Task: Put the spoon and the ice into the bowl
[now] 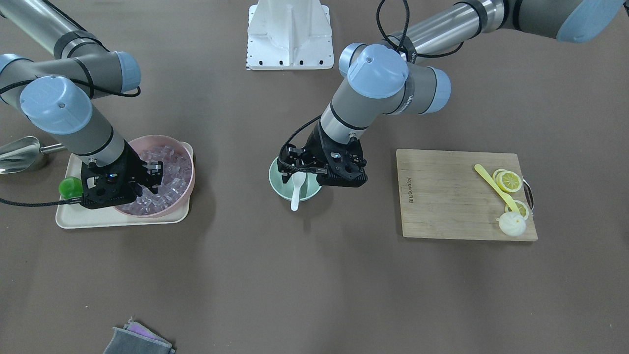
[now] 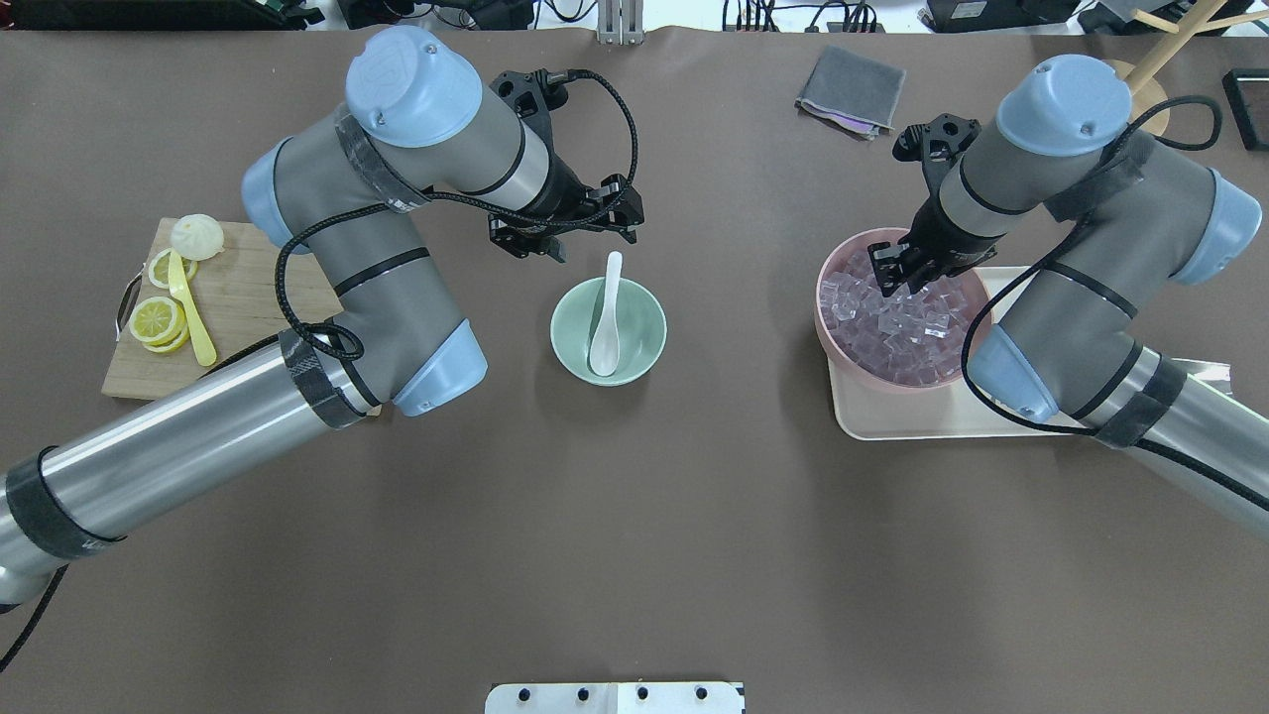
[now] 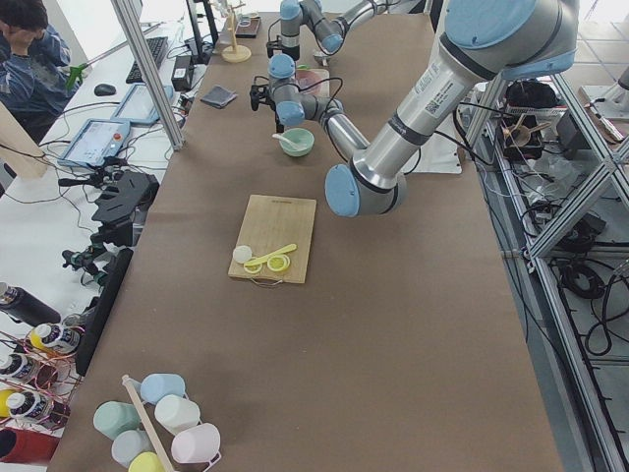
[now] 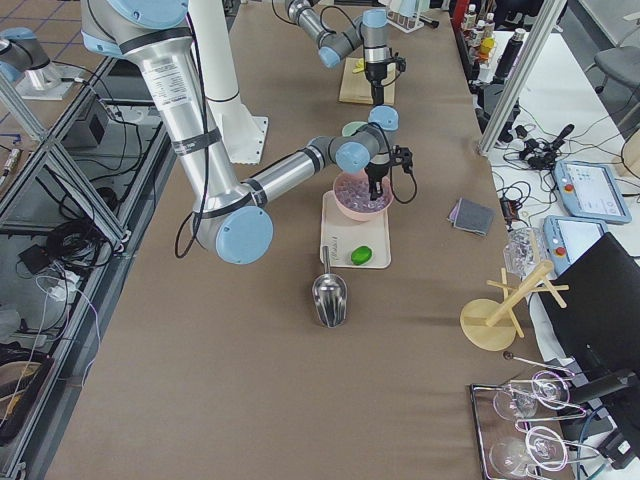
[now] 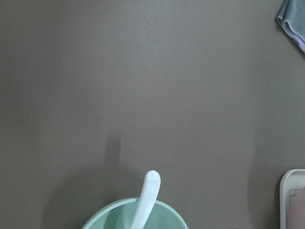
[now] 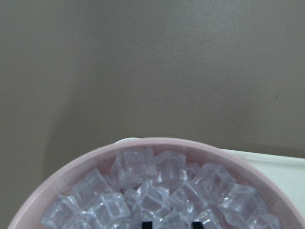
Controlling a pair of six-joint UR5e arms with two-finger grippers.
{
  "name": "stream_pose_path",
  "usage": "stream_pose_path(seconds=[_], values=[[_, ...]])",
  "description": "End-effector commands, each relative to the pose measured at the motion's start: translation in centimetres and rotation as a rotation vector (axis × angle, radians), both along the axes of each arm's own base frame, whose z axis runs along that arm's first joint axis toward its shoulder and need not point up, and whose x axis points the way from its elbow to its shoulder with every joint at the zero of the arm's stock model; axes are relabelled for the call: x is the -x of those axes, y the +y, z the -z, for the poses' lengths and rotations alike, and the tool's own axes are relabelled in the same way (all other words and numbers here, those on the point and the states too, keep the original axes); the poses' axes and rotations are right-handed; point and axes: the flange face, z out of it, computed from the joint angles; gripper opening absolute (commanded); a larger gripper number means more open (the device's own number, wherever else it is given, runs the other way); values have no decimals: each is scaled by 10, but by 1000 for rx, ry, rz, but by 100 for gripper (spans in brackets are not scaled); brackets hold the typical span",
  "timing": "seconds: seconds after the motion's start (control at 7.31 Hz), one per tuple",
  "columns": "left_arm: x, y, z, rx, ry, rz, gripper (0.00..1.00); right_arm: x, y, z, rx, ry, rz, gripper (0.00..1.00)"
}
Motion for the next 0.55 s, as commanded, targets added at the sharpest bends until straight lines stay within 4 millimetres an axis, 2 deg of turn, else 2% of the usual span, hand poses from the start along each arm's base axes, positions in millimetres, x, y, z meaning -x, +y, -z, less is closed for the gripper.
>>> stream_pose_path(seconds=[0.0,0.27,0.41], values=[[1,1,2,-3,2,-1,87,0,2,-1,11,-8,12,0],[2,0,2,-5,2,0,87,-13,-4,4,34,-54,30,0],[2,0,1,-5,2,0,87,-27,-8,14,46,-94,31,0]])
